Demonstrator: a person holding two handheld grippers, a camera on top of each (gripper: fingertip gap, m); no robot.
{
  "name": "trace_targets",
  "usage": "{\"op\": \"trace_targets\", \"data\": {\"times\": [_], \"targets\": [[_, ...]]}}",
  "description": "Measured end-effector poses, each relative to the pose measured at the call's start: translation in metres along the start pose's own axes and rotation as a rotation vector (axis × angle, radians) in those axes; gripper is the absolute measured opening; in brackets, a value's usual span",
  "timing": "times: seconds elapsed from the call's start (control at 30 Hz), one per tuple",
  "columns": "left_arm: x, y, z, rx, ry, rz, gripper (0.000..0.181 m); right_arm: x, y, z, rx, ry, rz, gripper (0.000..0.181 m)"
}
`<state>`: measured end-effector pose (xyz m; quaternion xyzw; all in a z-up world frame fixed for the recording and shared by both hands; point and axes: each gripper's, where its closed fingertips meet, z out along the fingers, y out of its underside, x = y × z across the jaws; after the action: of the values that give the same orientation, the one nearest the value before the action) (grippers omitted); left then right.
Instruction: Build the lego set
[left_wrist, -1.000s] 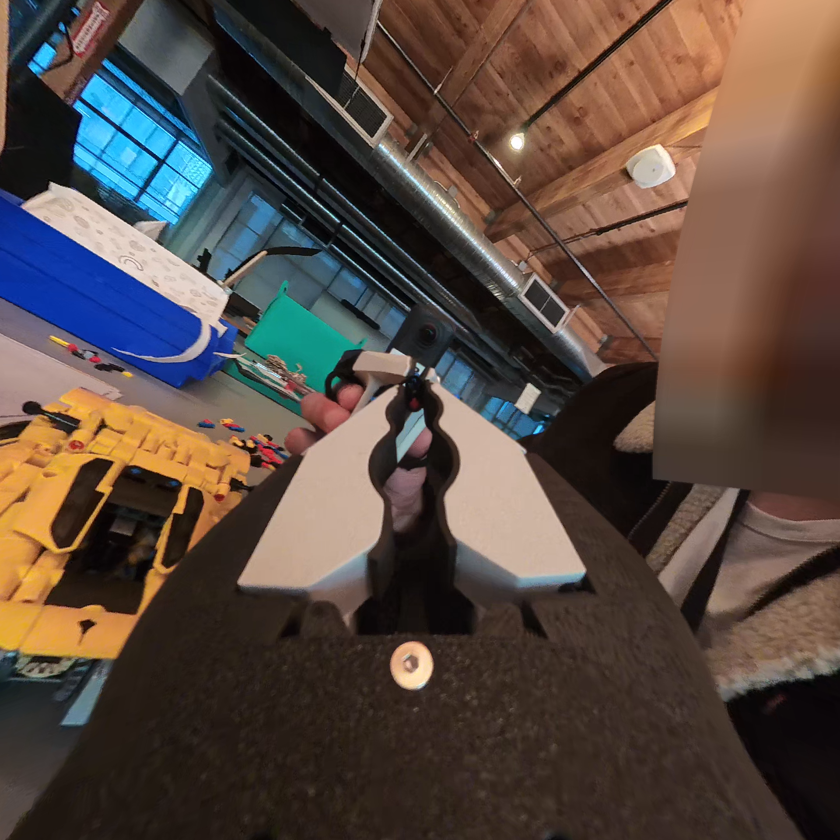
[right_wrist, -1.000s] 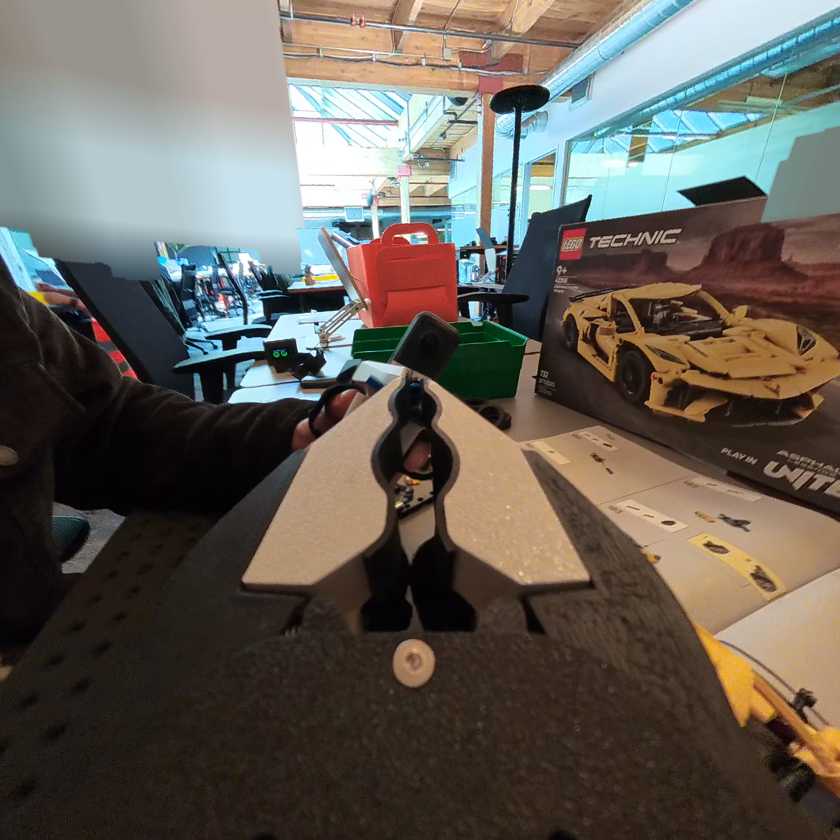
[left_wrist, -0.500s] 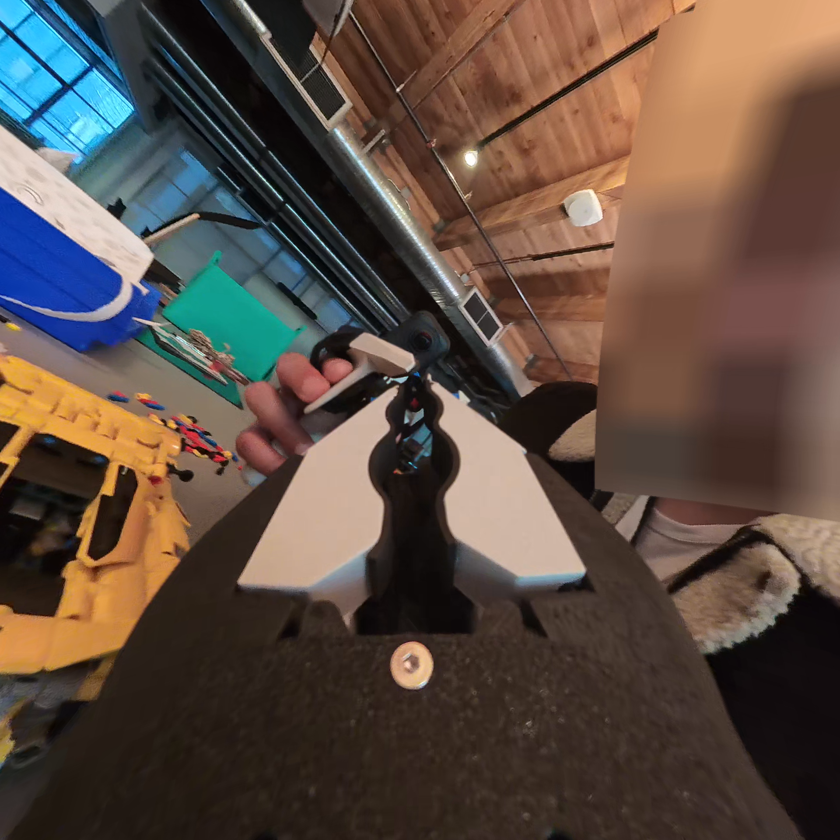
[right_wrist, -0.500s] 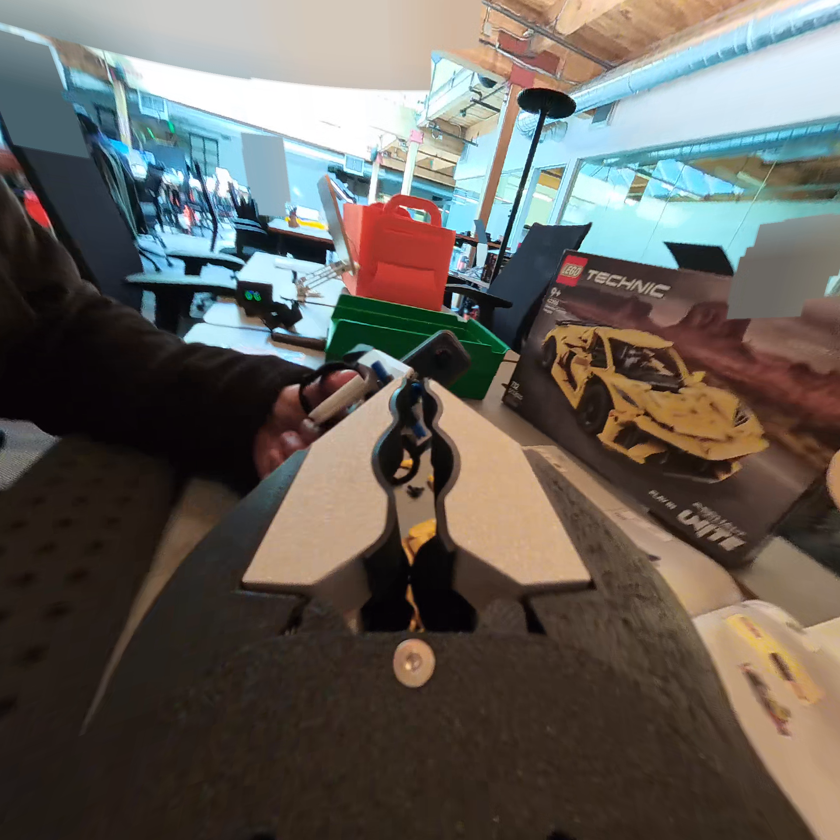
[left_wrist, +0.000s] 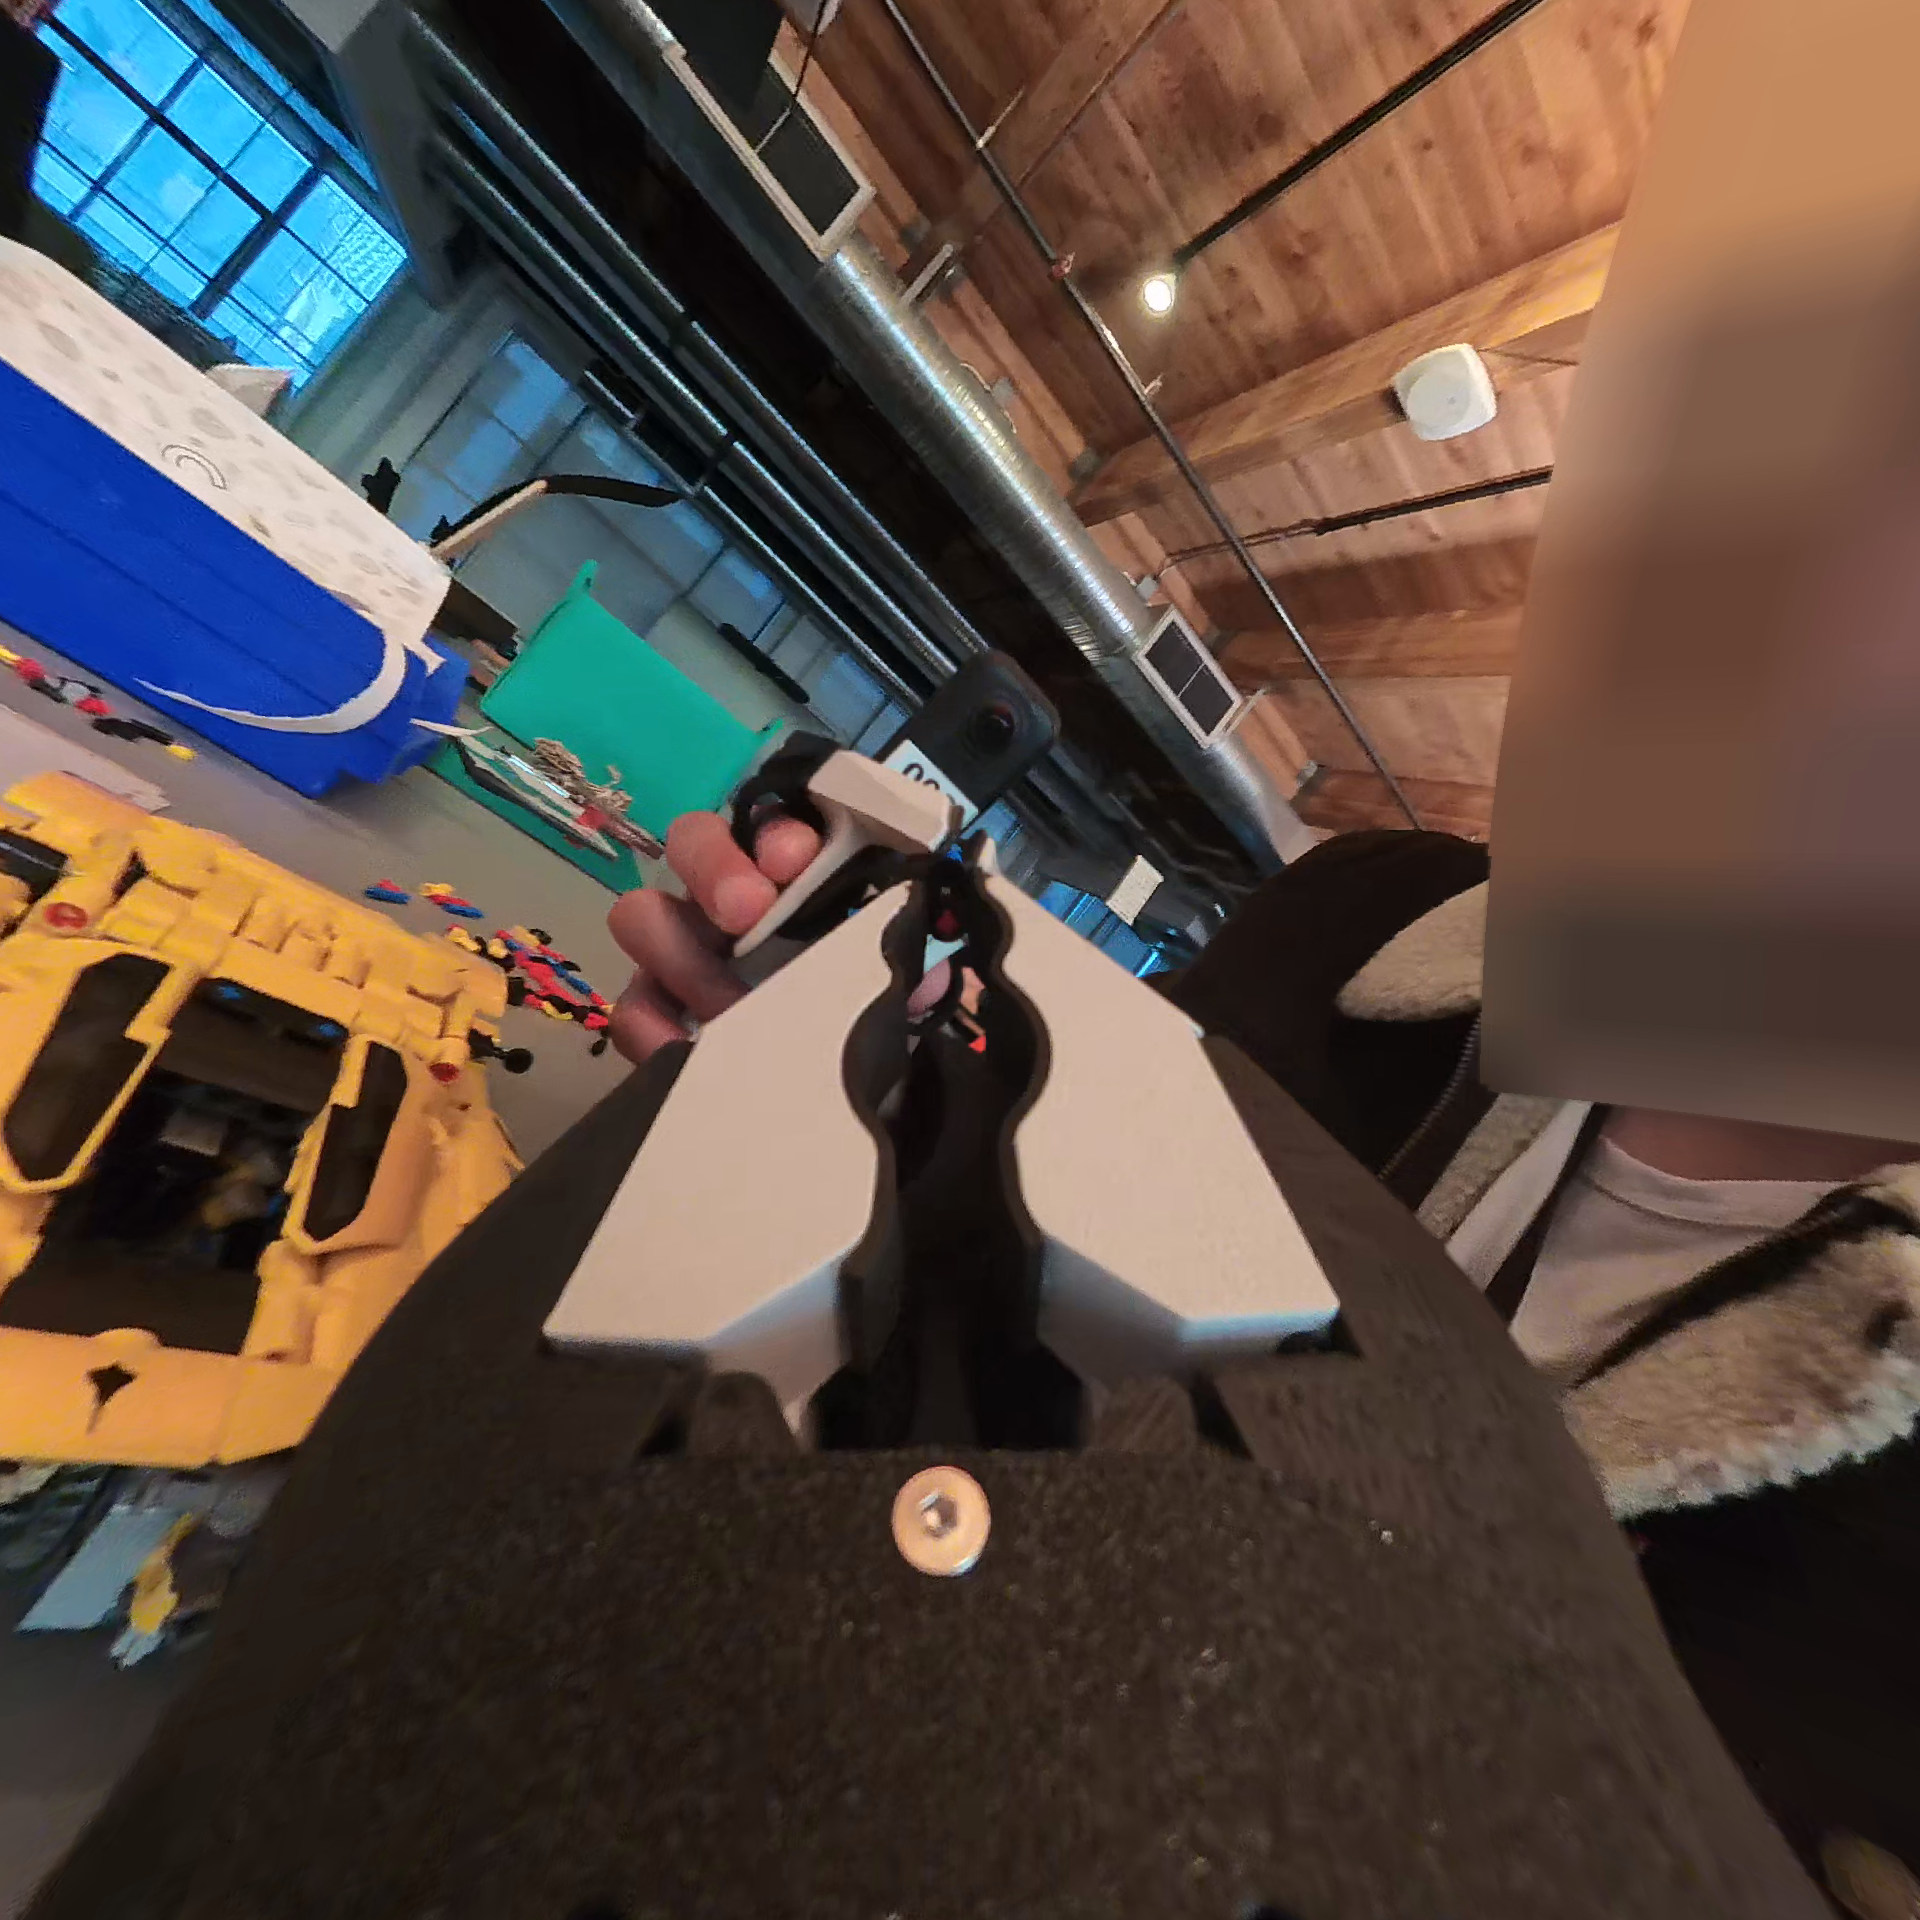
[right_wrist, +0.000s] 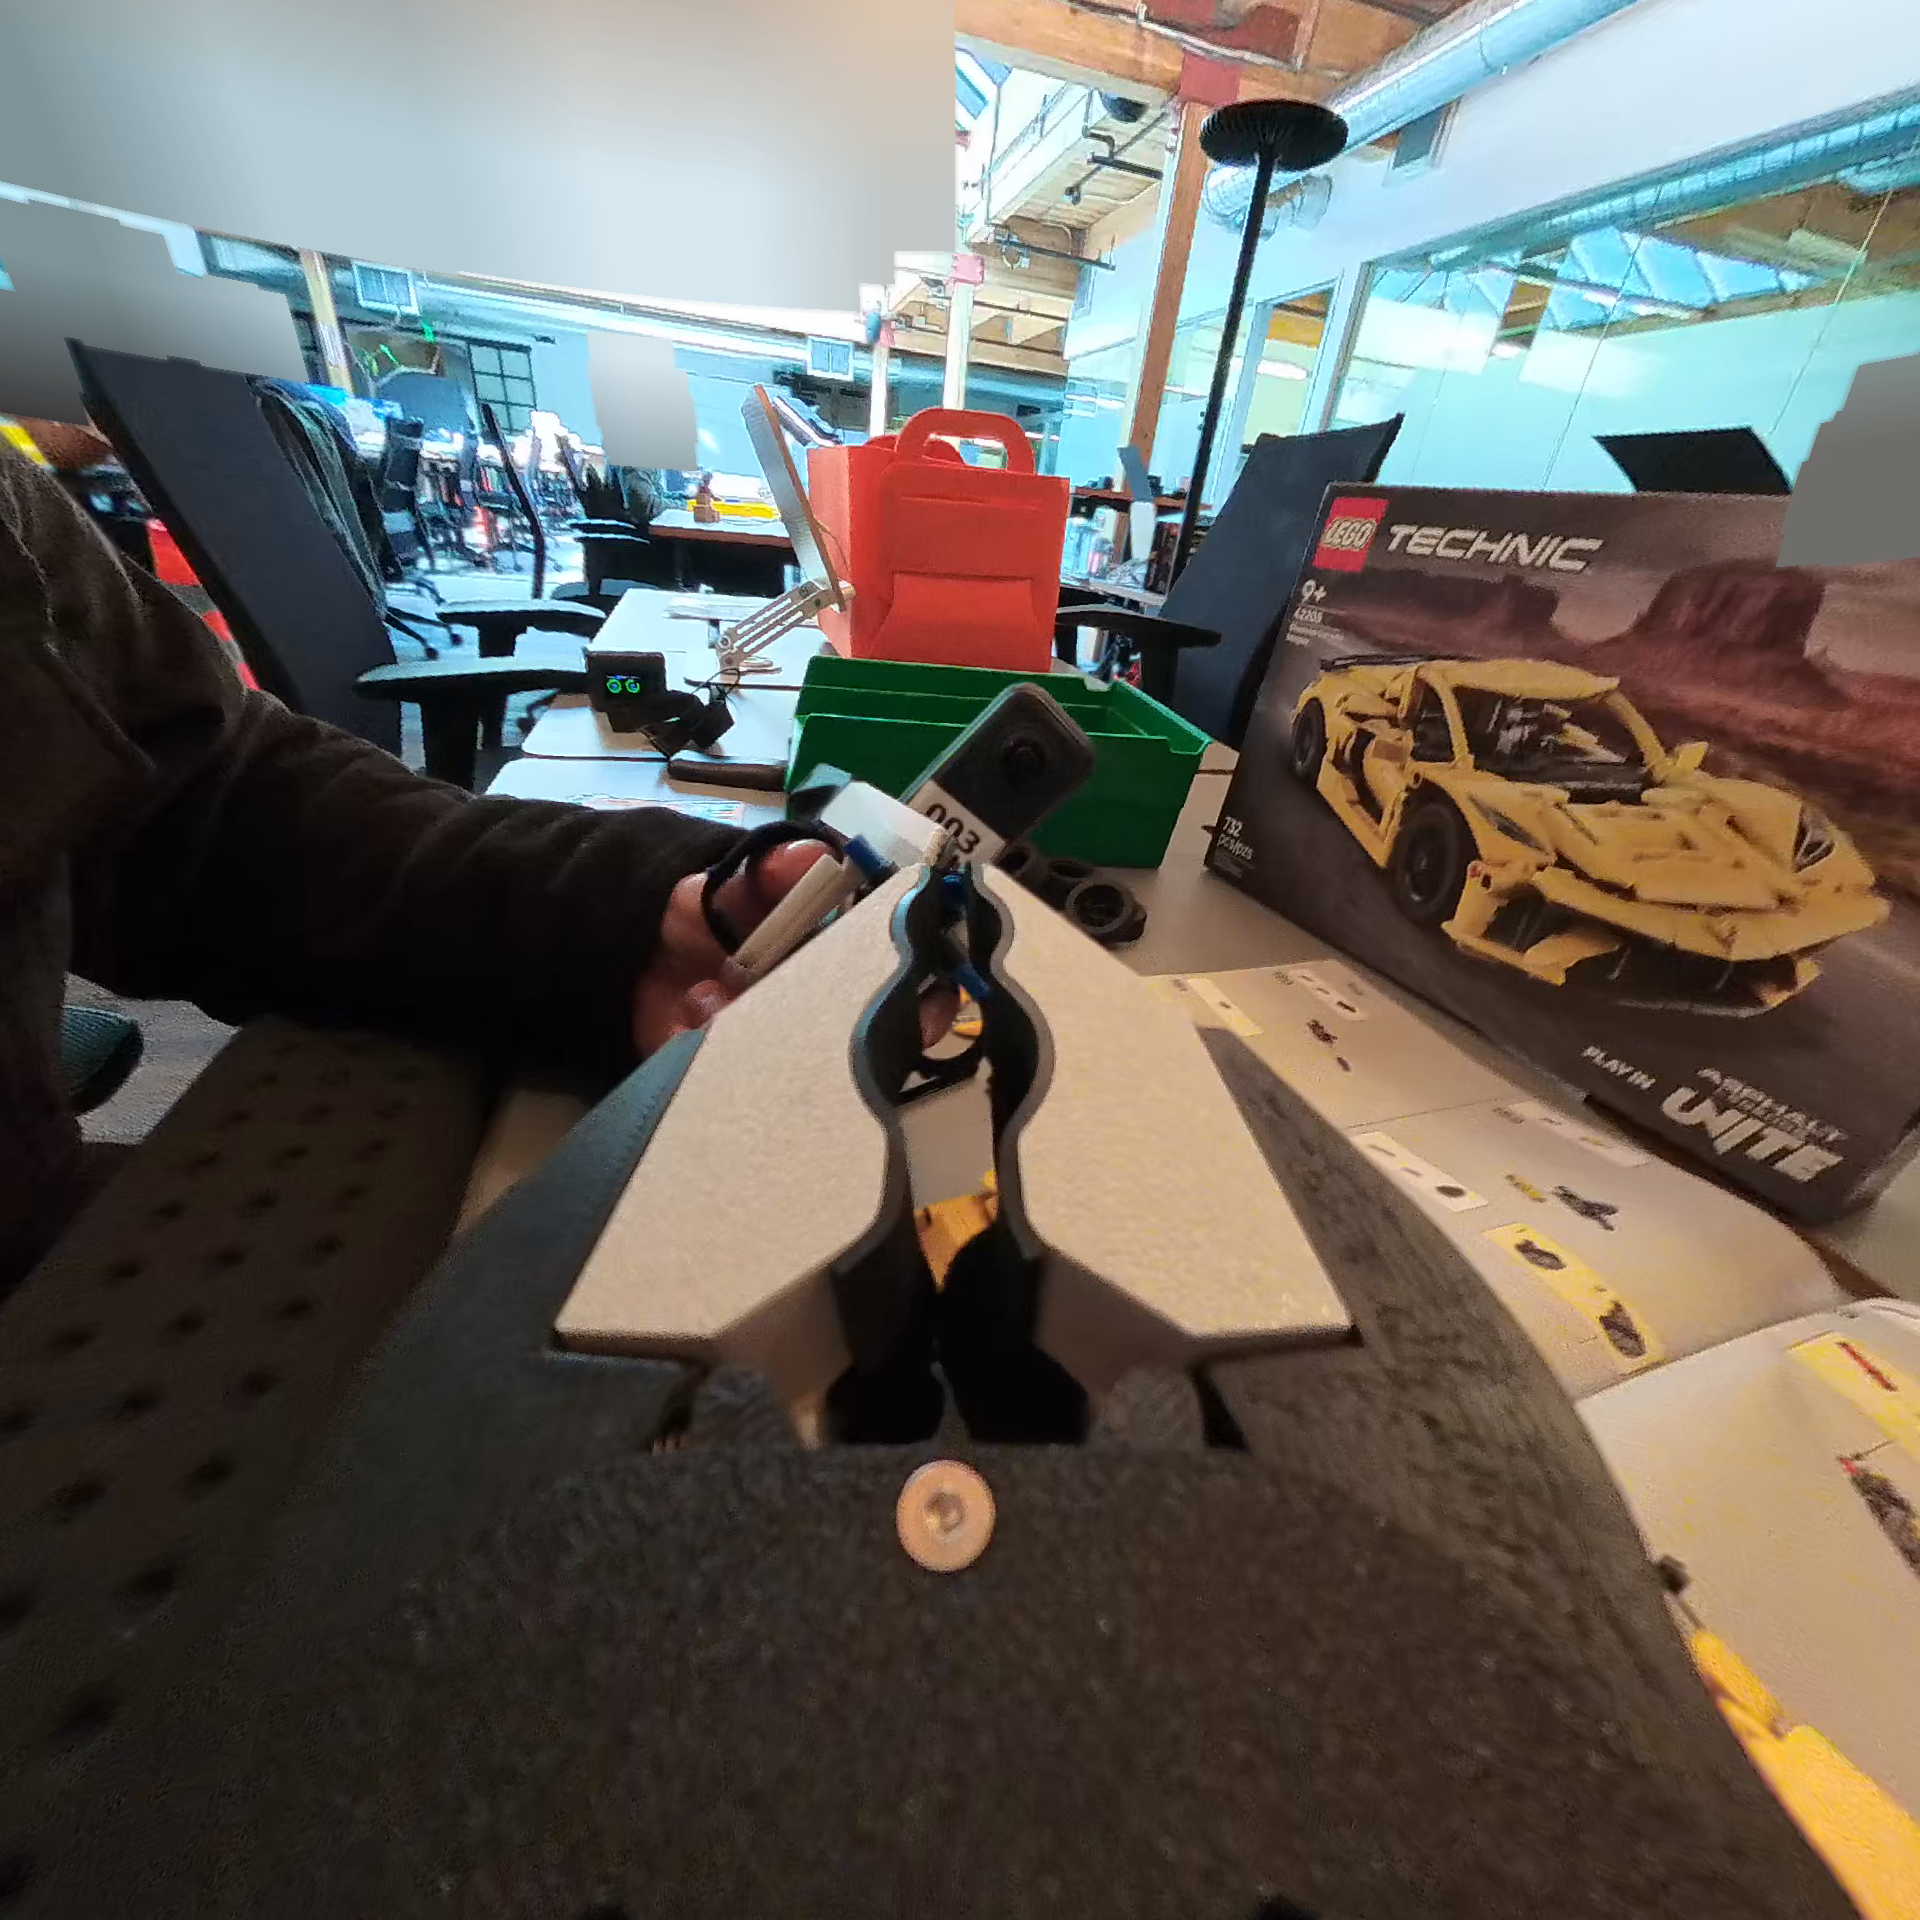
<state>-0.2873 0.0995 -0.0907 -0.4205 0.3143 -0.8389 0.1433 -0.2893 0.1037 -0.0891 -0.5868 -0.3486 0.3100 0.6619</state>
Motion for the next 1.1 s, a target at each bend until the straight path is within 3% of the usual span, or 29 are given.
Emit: {"op": "trace_targets", "data": {"times": [0.67, 0.87, 1.1], "targets": [[-0.006, -0.002, 0.000, -0.035, -0.108, 0.181, 0.006, 0.007, 0.009, -0.001, -0.055, -0.042, 0.277, 0.003], [-0.013, 0.004, -0.002, -0.124, -0.208, 0.305, 0.007, 0.007, 0.015, -0.003, -0.151, 0.030, 0.127, 0.002], [-0.020, 0.016, -0.005, -0.251, -0.277, 0.425, 0.007, 0.003, 0.025, -0.006, -0.223, -0.004, 0.106, 0.002]]}}
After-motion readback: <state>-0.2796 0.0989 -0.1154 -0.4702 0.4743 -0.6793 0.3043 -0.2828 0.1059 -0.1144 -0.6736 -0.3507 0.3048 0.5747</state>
